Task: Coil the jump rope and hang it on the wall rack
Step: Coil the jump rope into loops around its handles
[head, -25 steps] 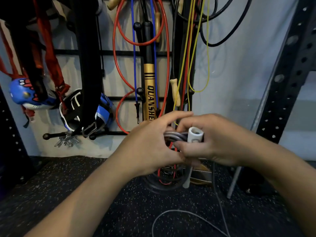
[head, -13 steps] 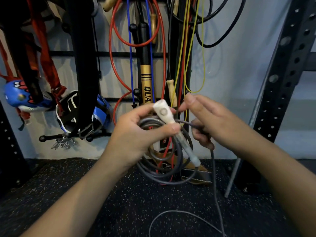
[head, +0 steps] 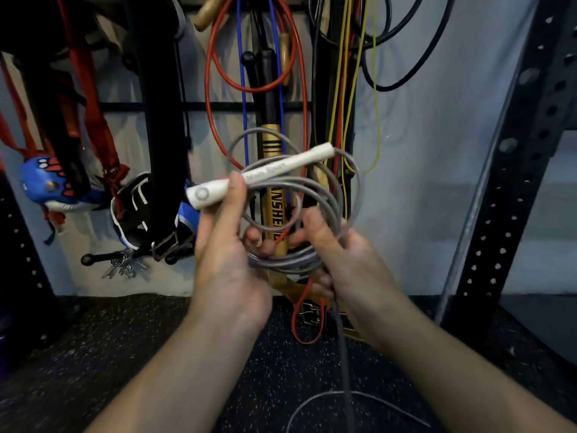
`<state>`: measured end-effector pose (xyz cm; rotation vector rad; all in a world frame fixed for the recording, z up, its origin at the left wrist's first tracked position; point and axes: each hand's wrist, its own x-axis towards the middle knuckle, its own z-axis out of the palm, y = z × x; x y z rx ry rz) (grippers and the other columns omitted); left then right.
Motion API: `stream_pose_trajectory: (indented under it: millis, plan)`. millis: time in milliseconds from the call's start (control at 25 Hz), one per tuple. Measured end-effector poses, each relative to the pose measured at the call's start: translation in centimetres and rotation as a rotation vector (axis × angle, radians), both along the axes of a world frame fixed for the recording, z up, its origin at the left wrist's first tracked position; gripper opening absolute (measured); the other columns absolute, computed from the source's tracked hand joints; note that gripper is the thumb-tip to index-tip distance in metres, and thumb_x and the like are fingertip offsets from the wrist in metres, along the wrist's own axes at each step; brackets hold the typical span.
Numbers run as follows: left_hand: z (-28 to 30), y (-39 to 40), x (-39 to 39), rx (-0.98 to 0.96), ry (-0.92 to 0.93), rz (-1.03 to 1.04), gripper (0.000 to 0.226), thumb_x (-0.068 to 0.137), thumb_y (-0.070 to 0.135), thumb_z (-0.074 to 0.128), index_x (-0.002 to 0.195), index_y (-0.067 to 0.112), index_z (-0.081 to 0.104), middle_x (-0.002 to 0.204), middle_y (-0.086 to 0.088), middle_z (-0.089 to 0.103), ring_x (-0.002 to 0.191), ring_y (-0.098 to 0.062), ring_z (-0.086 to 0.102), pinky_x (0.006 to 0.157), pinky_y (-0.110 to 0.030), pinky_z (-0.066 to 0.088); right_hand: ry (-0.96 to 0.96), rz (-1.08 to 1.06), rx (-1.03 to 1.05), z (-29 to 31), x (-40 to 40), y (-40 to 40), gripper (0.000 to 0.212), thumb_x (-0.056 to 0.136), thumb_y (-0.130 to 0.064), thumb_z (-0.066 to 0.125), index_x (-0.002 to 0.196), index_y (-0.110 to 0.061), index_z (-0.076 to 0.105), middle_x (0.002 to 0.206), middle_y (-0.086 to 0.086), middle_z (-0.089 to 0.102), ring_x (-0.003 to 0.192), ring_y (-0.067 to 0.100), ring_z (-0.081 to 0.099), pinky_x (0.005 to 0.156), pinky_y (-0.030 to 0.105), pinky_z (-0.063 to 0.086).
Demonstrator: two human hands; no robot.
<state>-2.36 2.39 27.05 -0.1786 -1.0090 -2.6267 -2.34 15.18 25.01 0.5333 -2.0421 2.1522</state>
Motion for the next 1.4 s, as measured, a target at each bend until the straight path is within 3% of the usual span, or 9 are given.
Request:
stream_pose_trajectory:
  millis: [120,240,400,560,760,920,1040,1280,1400]
  plan:
    - [-0.6,1.4,0.7,-0.032,-0.01,-0.055,0.027,0.091,0.034,0.069,0.117,0.027,0.07,0.078,0.012,0.076,0.068,-0.008,0.073,0.066,-0.03,0.06,-0.014,-0.153,-0.25,0.5,0.4,-1.1,0.037,0.087,-0.042,0.072,0.093,-0.006,0.073,0.07,0.006,0.076,0.06,0.016,0.073,0.058,0.029,0.061]
    - [-1.1,0.8,0.2,-0.084,-0.03,-0.063,0.051,0.086,0.038,0.073,0.132,0.015,0.065,0.078,0.012,0.067,0.069,-0.007,0.061,0.071,-0.03,0.049,0.008,-0.196,-0.182,1.2,0.4,0.1,0.031,0.099,-0.035,0.062,0.08,-0.011,0.065,0.048,-0.004,0.051,0.039,0.008,0.046,0.04,0.02,0.04]
    - [-1.8,-0.7,-0.8,-0.255,-0.01,-0.052,0.072,0.075,0.036,0.076,0.141,0.016,0.055,0.089,0.005,0.077,0.077,-0.01,0.071,0.075,-0.036,0.055,0.016,-0.139,0.01,2.5,-0.2,2.8,0.031,0.104,-0.037,0.051,0.084,-0.014,0.052,0.048,-0.007,0.034,0.037,0.006,0.027,0.036,0.016,0.026]
    - [-1.2,-2.3,-1.3,-0.611,0.072,0.035,0.059,0.08,0.043,0.072,0.136,0.034,0.057,0.117,0.003,0.077,0.089,-0.007,0.075,0.087,-0.042,0.059,0.023,-0.13,0.305,3.8,0.0,4.9,0.035,0.106,-0.039,0.046,0.079,-0.016,0.048,0.047,-0.009,0.036,0.039,0.007,0.028,0.037,0.017,0.026]
    - [1.0,-3.4,-0.8,-1.279,0.339,0.149,0.089,0.066,0.069,0.075,0.145,0.05,0.039,0.142,0.024,0.057,0.132,0.004,0.052,0.108,-0.03,0.043,0.115,-0.024,0.639,3.9,-0.2,4.7,0.029,0.105,-0.027,0.052,0.083,-0.011,0.059,0.051,-0.013,0.04,0.04,-0.001,0.037,0.042,0.013,0.034]
    - [2.5,-2.3,0.3,-1.641,0.353,-0.013,0.069,0.057,0.063,0.078,0.121,0.043,0.062,0.1,0.022,0.074,0.086,0.006,0.07,0.078,-0.022,0.057,0.257,-0.03,0.965,3.7,-0.3,4.0,0.024,0.1,-0.031,0.057,0.08,-0.02,0.062,0.07,-0.002,0.067,0.062,0.018,0.058,0.062,0.039,0.048]
    - [2.2,-2.2,0.0,-1.715,0.286,-0.111,0.057,0.054,0.063,0.069,0.099,0.028,0.071,0.081,0.002,0.075,0.067,-0.008,0.07,0.068,-0.032,0.06,0.309,-0.055,1.045,3.6,0.2,3.9,0.025,0.098,-0.037,0.057,0.074,-0.029,0.059,0.07,-0.003,0.064,0.061,0.011,0.054,0.062,0.034,0.048]
    - [0.8,-2.3,-0.7,-1.815,0.386,-0.046,0.067,0.067,0.074,0.046,0.094,0.018,0.069,0.064,0.004,0.061,0.055,0.0,0.055,0.051,-0.016,0.044,0.221,0.034,0.873,3.9,-0.1,5.2,0.015,0.094,-0.029,0.068,0.08,-0.024,0.065,0.056,-0.012,0.061,0.049,0.0,0.047,0.049,0.017,0.038]
    - [0.4,-3.0,-1.1,-1.717,0.402,-0.03,0.06,0.078,0.069,0.043,0.098,0.018,0.069,0.061,0.003,0.061,0.053,-0.002,0.059,0.05,-0.014,0.045,0.133,0.143,0.686,4.8,0.6,6.3,0.015,0.09,-0.021,0.076,0.105,-0.019,0.072,0.089,0.011,0.077,0.067,0.01,0.062,0.059,0.017,0.048]
